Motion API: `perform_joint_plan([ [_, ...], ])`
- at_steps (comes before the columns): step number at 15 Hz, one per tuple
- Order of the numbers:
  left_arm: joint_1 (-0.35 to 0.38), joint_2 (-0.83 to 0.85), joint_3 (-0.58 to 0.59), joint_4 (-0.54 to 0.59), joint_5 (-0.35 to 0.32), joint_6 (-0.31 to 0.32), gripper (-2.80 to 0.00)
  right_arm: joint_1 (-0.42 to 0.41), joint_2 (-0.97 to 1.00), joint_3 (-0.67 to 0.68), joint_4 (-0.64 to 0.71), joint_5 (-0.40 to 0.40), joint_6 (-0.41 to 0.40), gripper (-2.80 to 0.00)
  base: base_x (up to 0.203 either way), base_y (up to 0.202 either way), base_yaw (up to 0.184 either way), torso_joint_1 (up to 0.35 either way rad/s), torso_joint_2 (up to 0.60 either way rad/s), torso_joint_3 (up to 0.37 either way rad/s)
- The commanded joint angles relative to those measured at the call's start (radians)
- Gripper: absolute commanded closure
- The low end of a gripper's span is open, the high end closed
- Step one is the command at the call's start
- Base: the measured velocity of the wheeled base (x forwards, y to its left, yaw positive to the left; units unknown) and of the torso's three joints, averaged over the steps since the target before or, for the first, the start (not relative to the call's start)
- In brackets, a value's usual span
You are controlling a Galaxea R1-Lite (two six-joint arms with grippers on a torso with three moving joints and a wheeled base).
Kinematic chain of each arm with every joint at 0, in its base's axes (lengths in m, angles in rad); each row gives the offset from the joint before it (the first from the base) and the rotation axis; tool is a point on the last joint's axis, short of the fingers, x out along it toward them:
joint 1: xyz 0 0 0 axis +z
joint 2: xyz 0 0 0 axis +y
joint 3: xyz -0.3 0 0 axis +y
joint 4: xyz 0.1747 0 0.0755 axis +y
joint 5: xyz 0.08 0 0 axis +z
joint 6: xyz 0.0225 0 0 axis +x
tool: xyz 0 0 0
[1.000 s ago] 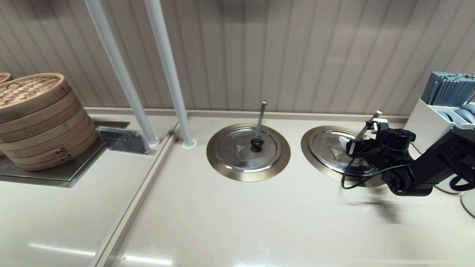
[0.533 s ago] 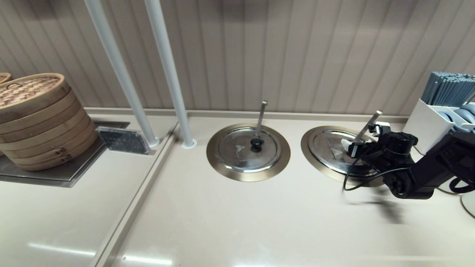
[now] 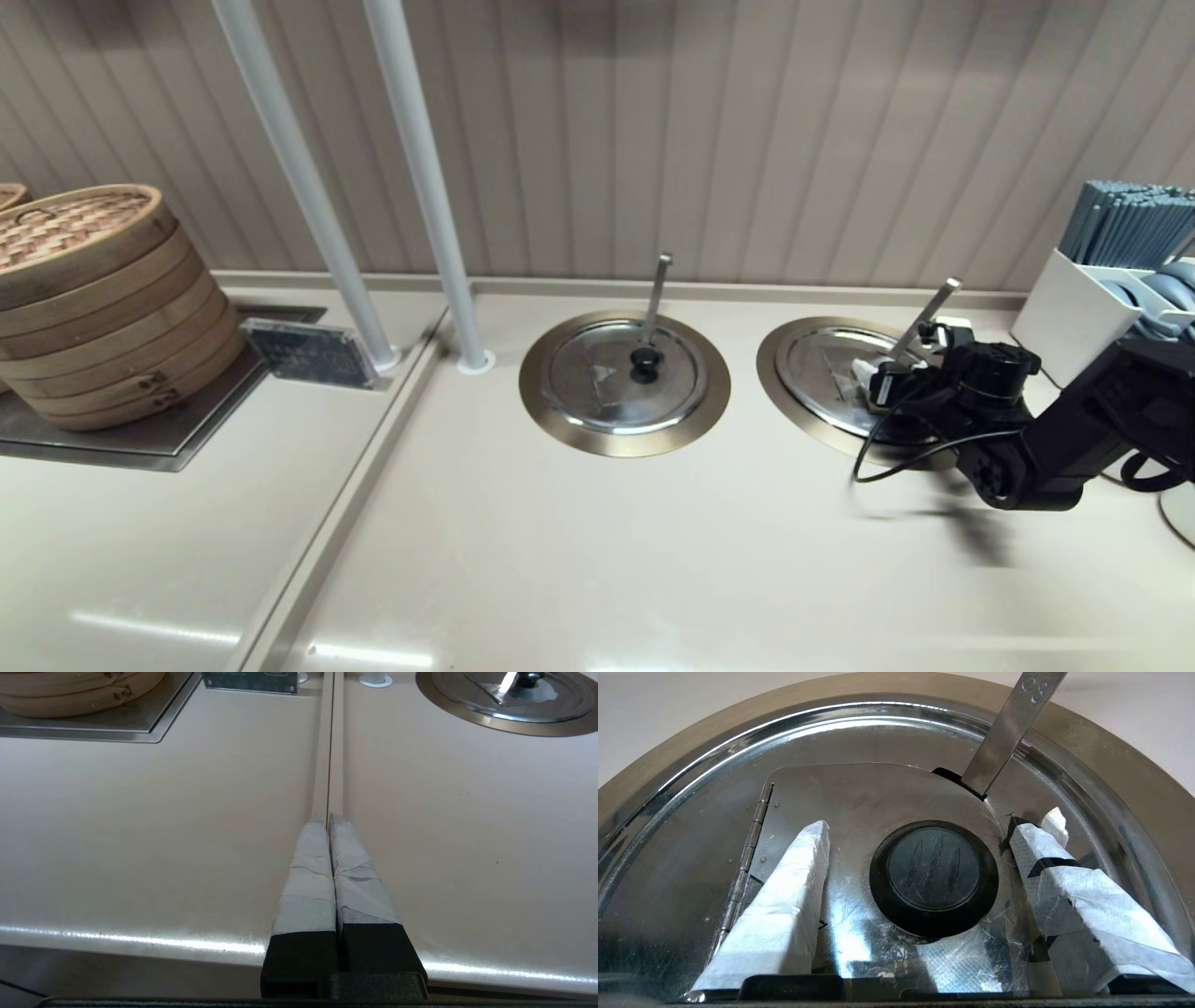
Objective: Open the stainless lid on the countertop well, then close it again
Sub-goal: Open the lid
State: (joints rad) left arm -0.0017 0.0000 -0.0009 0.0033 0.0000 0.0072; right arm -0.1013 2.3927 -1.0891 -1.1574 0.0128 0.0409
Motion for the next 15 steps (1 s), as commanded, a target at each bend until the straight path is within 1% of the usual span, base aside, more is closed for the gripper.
perform_joint_plan([
  [1, 0.0, 0.0, 0.001, 0.001, 0.0, 0.0, 0.0, 0.009, 0.007, 0.002, -0.007, 0.0, 0.001, -2.8, 0.0, 0.0, 0.0, 0.0, 0.0, 0.0],
  [15, 0.0, 0.0, 0.001, 0.0, 0.0, 0.0, 0.0, 0.018, -0.002, -0.002, -0.015, -0.002, 0.003, -2.8, 0.0, 0.0, 0.0, 0.0, 0.0, 0.0],
])
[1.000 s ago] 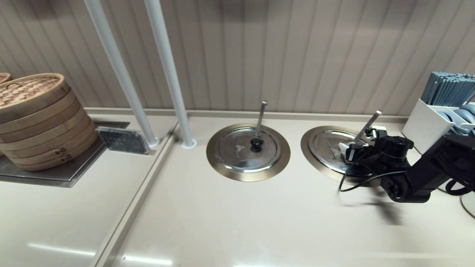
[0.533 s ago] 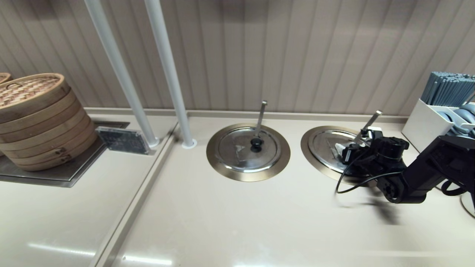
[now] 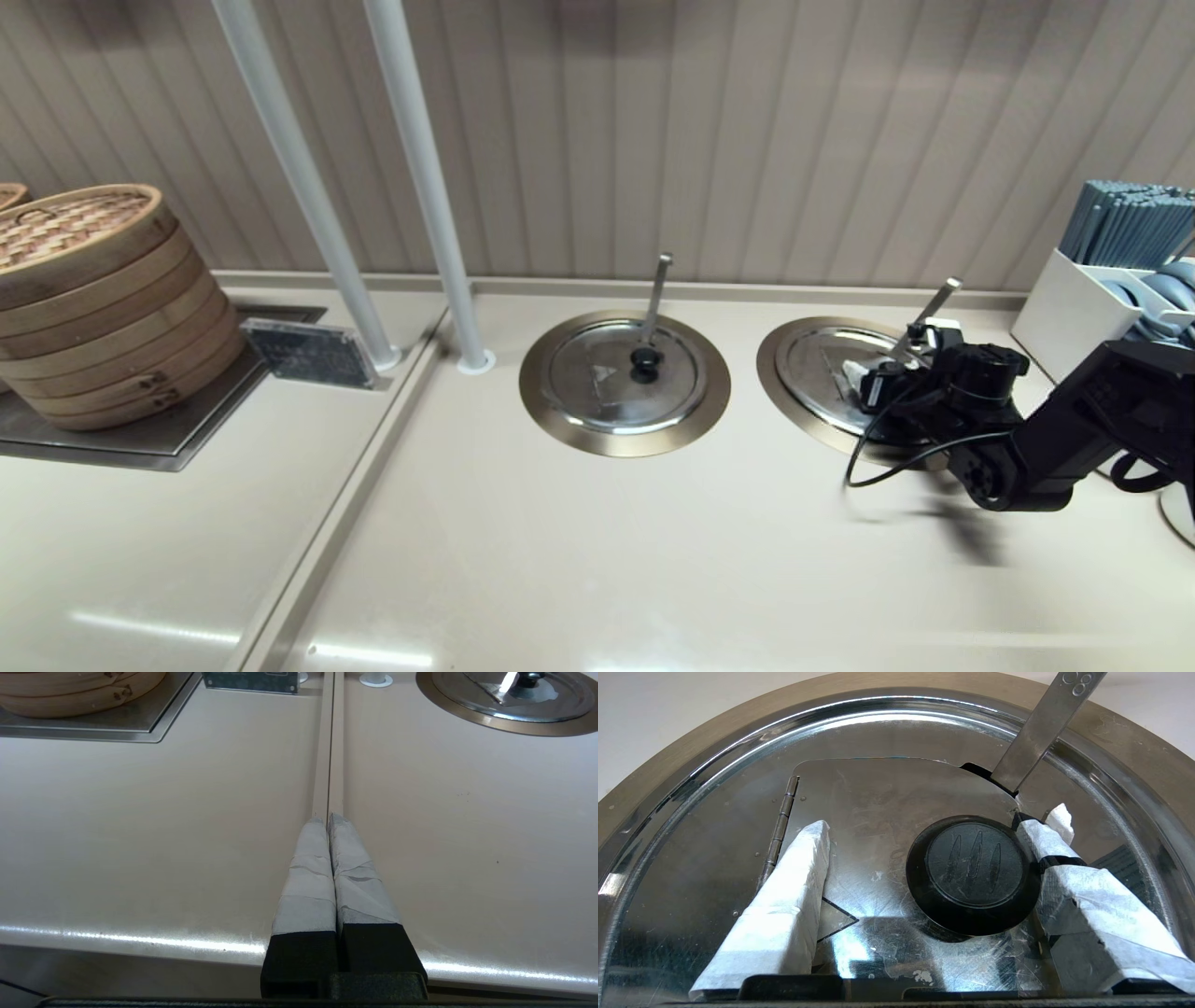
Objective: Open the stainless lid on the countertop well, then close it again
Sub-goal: Open the lid
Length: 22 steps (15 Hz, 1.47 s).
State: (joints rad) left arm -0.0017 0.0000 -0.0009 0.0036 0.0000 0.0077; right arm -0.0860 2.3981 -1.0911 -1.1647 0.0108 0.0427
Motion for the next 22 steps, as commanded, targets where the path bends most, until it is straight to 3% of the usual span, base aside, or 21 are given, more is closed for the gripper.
perform_joint_plan([
  [1, 0.0, 0.0, 0.0, -0.001, 0.0, 0.0, 0.0, 0.005, -0.009, 0.001, -0.007, 0.0, 0.004, -2.8, 0.0, 0.0, 0.0, 0.0, 0.0, 0.0],
  [22, 0.0, 0.0, 0.0, 0.0, 0.0, 0.0, 0.0, 0.071, -0.093, 0.058, -0.045, -0.045, 0.023, -2.8, 0.0, 0.0, 0.0, 0.0, 0.0, 0.0],
])
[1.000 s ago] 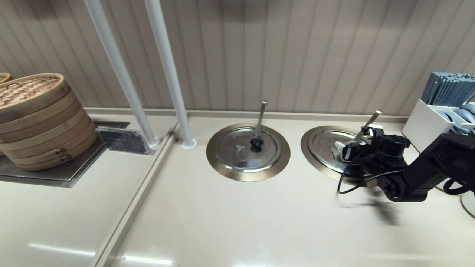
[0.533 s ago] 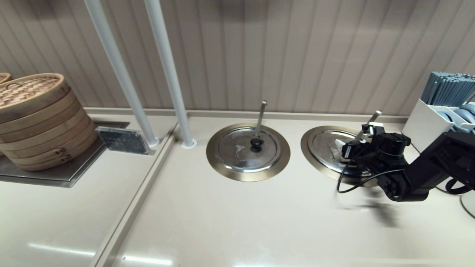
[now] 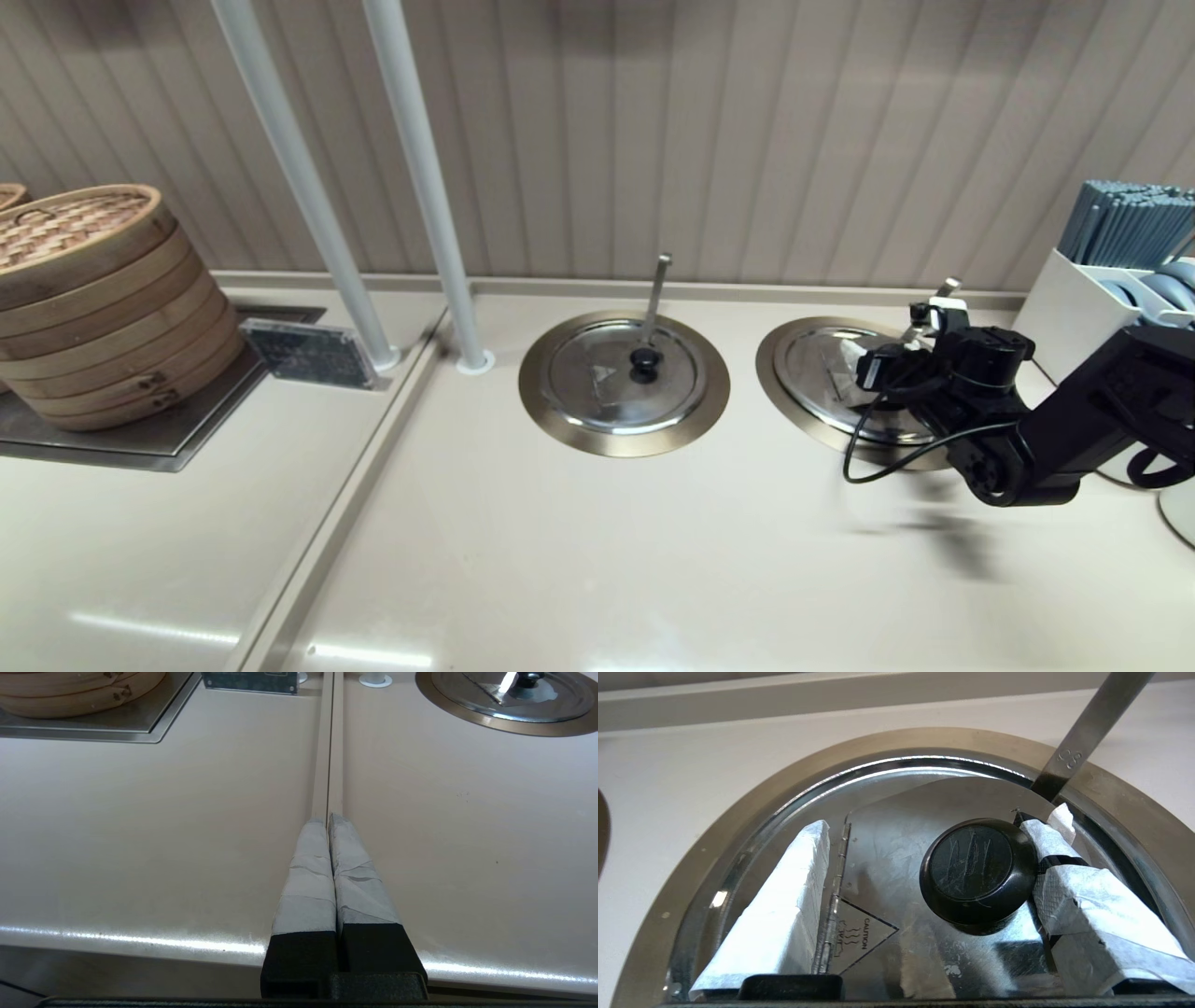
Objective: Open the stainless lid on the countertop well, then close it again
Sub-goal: Open the lid
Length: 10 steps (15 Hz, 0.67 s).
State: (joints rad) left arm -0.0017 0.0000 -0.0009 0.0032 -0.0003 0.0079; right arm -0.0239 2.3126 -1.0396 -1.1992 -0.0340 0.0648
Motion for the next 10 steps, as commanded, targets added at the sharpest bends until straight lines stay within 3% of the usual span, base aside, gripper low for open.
perform_joint_plan([
  [1, 0.0, 0.0, 0.0, 0.001, 0.0, 0.0, 0.0, 0.012, -0.01, 0.01, -0.011, 0.0, 0.001, -2.8, 0.0, 0.0, 0.0, 0.0, 0.0, 0.0],
  [10, 0.0, 0.0, 0.001, 0.001, 0.0, 0.0, 0.0, 0.061, -0.03, 0.019, -0.013, -0.047, 0.001, -2.8, 0.0, 0.0, 0.0, 0.0, 0.0, 0.0],
])
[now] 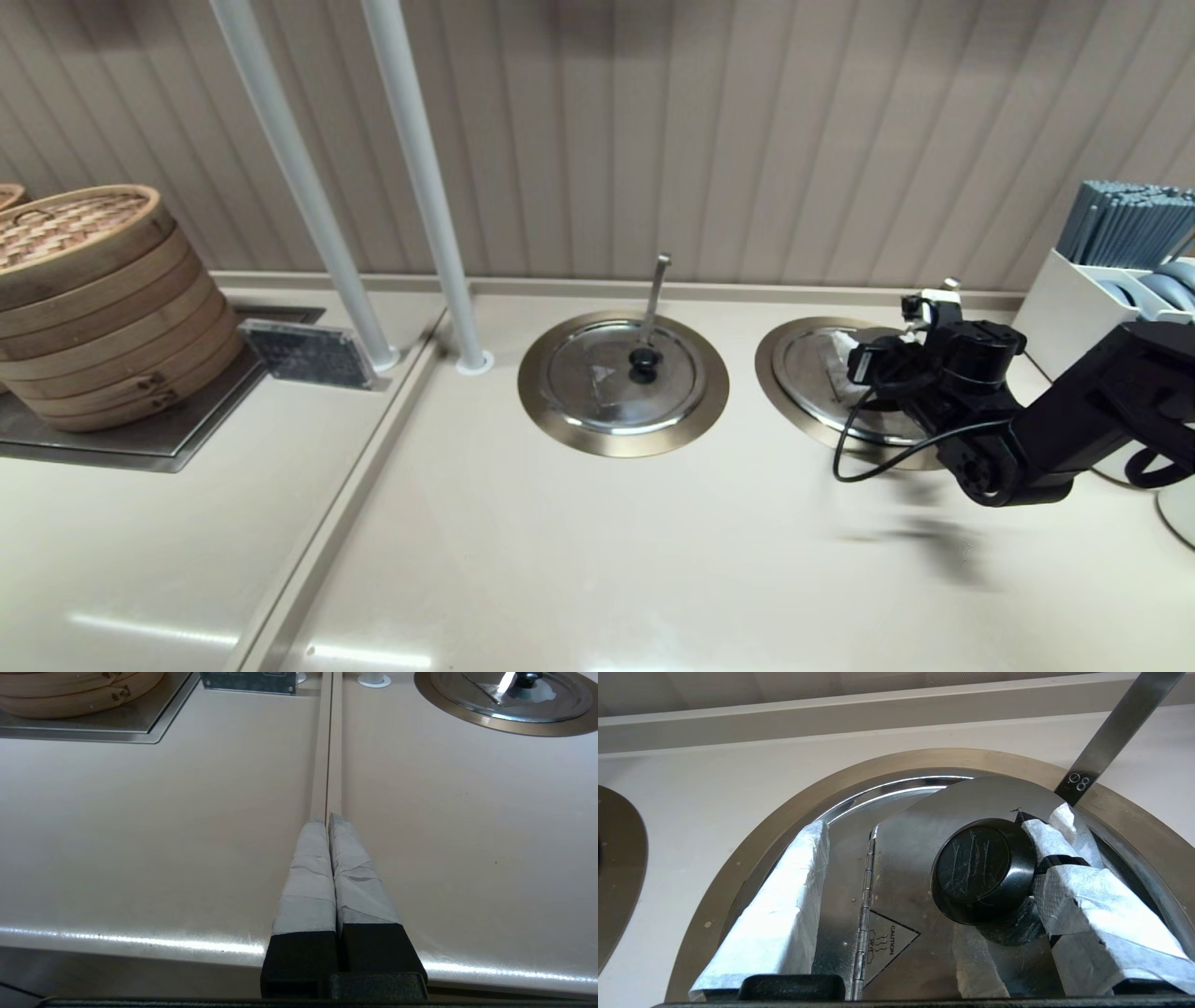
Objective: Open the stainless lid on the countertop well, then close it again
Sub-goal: Open the lid
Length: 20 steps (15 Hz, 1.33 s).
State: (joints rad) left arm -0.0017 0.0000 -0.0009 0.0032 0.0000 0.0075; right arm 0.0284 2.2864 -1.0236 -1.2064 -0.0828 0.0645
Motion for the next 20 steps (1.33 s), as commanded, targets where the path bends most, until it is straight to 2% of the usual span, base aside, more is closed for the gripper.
perform_joint_plan([
  [1, 0.0, 0.0, -0.001, 0.0, 0.0, 0.0, 0.0, 0.013, -0.005, 0.005, -0.005, 0.0, 0.001, -2.8, 0.0, 0.0, 0.0, 0.0, 0.0, 0.0],
  [9, 0.0, 0.0, 0.0, 0.0, 0.0, 0.0, 0.0, 0.026, -0.02, 0.015, -0.012, -0.002, 0.001, -2.8, 0.0, 0.0, 0.0, 0.0, 0.0, 0.0],
  [20, 0.0, 0.0, 0.0, 0.001, 0.0, 0.0, 0.0, 0.099, -0.077, 0.094, -0.019, -0.002, 0.001, -2.8, 0.0, 0.0, 0.0, 0.0, 0.0, 0.0],
])
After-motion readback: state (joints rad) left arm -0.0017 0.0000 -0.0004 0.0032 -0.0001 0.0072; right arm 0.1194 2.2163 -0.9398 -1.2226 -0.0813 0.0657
